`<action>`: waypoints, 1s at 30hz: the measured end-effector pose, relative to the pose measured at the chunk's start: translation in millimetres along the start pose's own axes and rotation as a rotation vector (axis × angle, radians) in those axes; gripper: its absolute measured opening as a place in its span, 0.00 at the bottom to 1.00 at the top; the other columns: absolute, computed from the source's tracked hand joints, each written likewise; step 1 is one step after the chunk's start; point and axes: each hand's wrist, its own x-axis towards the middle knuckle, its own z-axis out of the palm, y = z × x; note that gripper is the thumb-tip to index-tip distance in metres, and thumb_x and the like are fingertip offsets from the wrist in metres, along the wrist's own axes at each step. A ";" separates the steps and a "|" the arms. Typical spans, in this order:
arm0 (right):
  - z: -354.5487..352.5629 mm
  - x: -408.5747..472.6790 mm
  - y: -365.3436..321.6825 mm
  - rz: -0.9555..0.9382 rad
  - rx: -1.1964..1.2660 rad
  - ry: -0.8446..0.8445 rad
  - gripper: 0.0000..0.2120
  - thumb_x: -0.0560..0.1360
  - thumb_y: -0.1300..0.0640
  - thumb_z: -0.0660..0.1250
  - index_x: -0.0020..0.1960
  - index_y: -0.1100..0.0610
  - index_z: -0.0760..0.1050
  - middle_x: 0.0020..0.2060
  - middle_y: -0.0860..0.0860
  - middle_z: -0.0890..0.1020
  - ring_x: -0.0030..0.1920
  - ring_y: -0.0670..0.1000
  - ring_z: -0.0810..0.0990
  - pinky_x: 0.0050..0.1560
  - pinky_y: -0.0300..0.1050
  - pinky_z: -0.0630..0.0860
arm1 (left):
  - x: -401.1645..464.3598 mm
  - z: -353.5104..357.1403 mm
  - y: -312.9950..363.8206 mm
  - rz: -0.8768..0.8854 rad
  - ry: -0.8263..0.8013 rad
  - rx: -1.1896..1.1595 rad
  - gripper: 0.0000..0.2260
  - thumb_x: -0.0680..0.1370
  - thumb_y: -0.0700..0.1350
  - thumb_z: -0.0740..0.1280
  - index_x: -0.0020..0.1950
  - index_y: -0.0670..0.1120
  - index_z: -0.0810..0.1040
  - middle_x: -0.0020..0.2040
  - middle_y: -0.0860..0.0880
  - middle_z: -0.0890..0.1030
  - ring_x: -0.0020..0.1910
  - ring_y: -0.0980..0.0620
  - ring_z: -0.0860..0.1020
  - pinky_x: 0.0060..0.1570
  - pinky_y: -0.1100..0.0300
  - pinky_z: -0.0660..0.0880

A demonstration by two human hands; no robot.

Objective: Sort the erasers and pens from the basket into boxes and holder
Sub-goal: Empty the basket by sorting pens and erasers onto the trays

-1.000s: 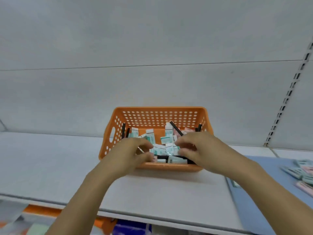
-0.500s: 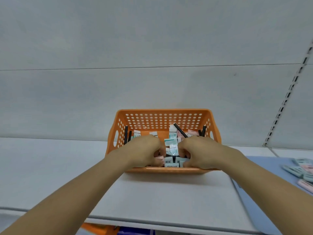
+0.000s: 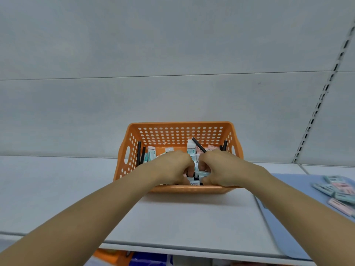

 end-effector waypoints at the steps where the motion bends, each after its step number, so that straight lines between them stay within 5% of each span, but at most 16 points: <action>1: -0.5 -0.3 -0.1 -0.004 -0.014 0.002 0.08 0.72 0.52 0.70 0.47 0.54 0.74 0.42 0.48 0.75 0.39 0.46 0.72 0.34 0.40 0.68 | 2.6 -0.2 2.7 -0.009 -0.017 0.015 0.06 0.74 0.46 0.73 0.49 0.48 0.80 0.40 0.53 0.76 0.42 0.52 0.75 0.40 0.60 0.72; 7: -7.4 -12.0 7.6 -0.029 -0.065 0.193 0.08 0.71 0.52 0.68 0.45 0.55 0.74 0.41 0.50 0.79 0.40 0.52 0.78 0.38 0.48 0.74 | 8.3 -2.5 2.9 -0.082 -0.094 -0.064 0.09 0.72 0.44 0.75 0.41 0.51 0.76 0.40 0.53 0.78 0.40 0.48 0.81 0.35 0.59 0.77; 14: -15.4 -43.9 24.5 -0.031 0.431 0.419 0.06 0.69 0.54 0.72 0.43 0.50 0.75 0.33 0.39 0.78 0.33 0.44 0.75 0.36 0.42 0.75 | 3.4 -1.5 -0.4 -0.105 -0.066 -0.160 0.12 0.72 0.46 0.75 0.54 0.46 0.82 0.48 0.51 0.81 0.44 0.52 0.81 0.43 0.57 0.80; 18: -10.8 -60.0 37.5 0.013 0.718 0.502 0.07 0.70 0.60 0.72 0.43 0.50 0.77 0.31 0.37 0.78 0.29 0.42 0.72 0.31 0.33 0.70 | -12.0 -17.3 10.2 -0.212 0.170 -0.635 0.10 0.70 0.42 0.77 0.50 0.43 0.83 0.42 0.51 0.82 0.38 0.53 0.82 0.34 0.65 0.76; 21: -7.2 -71.5 47.1 0.029 0.886 0.472 0.09 0.71 0.63 0.72 0.47 0.51 0.79 0.37 0.46 0.81 0.31 0.46 0.75 0.36 0.45 0.77 | -18.3 -25.6 35.1 -0.237 0.322 -1.012 0.10 0.69 0.37 0.77 0.48 0.40 0.83 0.44 0.44 0.84 0.41 0.45 0.84 0.38 0.54 0.82; 23: -6.7 -82.0 52.2 0.041 0.961 0.449 0.09 0.72 0.64 0.72 0.49 0.53 0.79 0.39 0.50 0.82 0.32 0.49 0.76 0.36 0.46 0.78 | -16.0 -25.2 57.6 -0.221 0.397 -1.123 0.10 0.68 0.37 0.77 0.49 0.39 0.83 0.45 0.44 0.85 0.44 0.44 0.85 0.43 0.49 0.83; 26: -8.5 -102.6 63.6 0.071 1.074 0.452 0.07 0.74 0.65 0.71 0.50 0.56 0.79 0.37 0.51 0.81 0.30 0.46 0.77 0.29 0.34 0.73 | -7.0 -21.8 96.0 -0.181 0.526 -1.265 0.09 0.69 0.35 0.76 0.47 0.39 0.83 0.43 0.42 0.85 0.39 0.44 0.83 0.33 0.56 0.82; 30: -6.0 -133.4 92.6 0.183 1.152 0.488 0.06 0.74 0.65 0.70 0.51 0.59 0.79 0.35 0.53 0.81 0.28 0.45 0.77 0.27 0.32 0.70 | 15.7 -7.5 153.8 -0.119 0.587 -1.418 0.07 0.71 0.35 0.74 0.48 0.39 0.82 0.37 0.44 0.83 0.32 0.45 0.79 0.29 0.57 0.76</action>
